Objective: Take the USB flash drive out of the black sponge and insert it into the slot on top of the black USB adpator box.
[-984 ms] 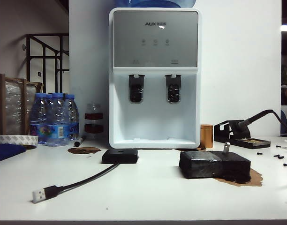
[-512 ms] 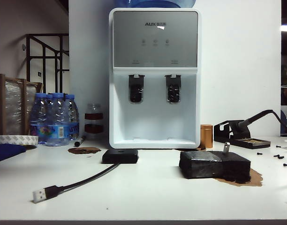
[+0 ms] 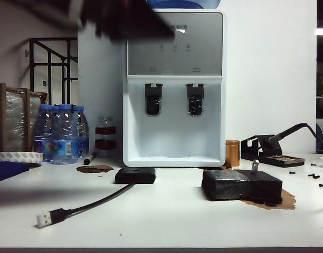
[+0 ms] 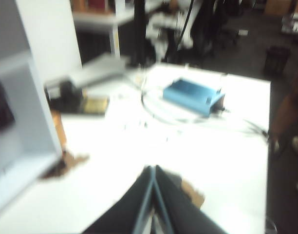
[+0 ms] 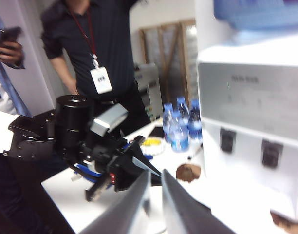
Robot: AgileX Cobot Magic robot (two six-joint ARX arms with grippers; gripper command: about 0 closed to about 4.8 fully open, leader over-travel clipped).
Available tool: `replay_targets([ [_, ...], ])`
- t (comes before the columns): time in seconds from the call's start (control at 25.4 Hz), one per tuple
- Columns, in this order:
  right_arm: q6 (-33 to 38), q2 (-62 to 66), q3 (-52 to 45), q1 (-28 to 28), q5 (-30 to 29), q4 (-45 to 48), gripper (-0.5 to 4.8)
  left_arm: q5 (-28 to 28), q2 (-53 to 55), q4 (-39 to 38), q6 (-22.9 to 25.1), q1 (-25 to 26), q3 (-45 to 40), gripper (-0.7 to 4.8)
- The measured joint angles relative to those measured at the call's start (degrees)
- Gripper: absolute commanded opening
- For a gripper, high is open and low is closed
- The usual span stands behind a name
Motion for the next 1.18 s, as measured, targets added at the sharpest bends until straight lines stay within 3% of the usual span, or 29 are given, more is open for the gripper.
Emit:
replay_targets([
  [0.16,-1.62,1.95,0.77,0.00,0.28,-3.39,0.95,-0.11,5.62,0.22,2.58,0.02,-0.07,-0.05],
  [0.28,-8.57,5.51,6.56,0.02,6.69,-10.73,1.00,0.09,10.71,6.01,3.91,-0.35,-0.02,-0.05],
  [0.47,-14.40,7.91,14.27,0.59,15.15,-16.09,1.11,-1.38,15.96,8.17,3.93,-1.18,-0.02,-0.05],
  [0.51,-14.99,8.35,14.71,1.07,15.67,-16.66,1.36,-1.49,16.83,8.37,3.93,-1.29,-0.02,-0.05],
  [0.55,-15.82,9.05,15.23,1.57,16.55,-18.05,1.98,-1.53,17.75,8.41,3.93,-1.57,-0.02,-0.05],
  [0.75,-18.97,14.86,15.80,4.98,20.33,-28.41,2.11,-5.79,22.14,11.06,4.31,-3.76,-0.13,-0.05],
  [0.87,-20.81,14.78,15.89,6.32,19.63,-27.91,2.59,-6.16,22.47,11.30,4.76,-4.72,-0.13,-0.05],
  [0.9,-21.20,14.73,15.74,6.67,19.58,-26.88,3.18,-6.16,22.47,11.13,4.87,-5.09,-0.13,-0.05],
  [0.94,-21.53,14.67,15.39,6.99,19.37,-25.24,3.43,-6.19,22.47,10.73,4.98,-5.46,-0.09,-0.05],
  [1.18,-21.46,13.11,13.16,7.37,17.97,-18.60,3.51,-6.38,22.47,1.75,5.38,-6.21,0.13,-0.05],
])
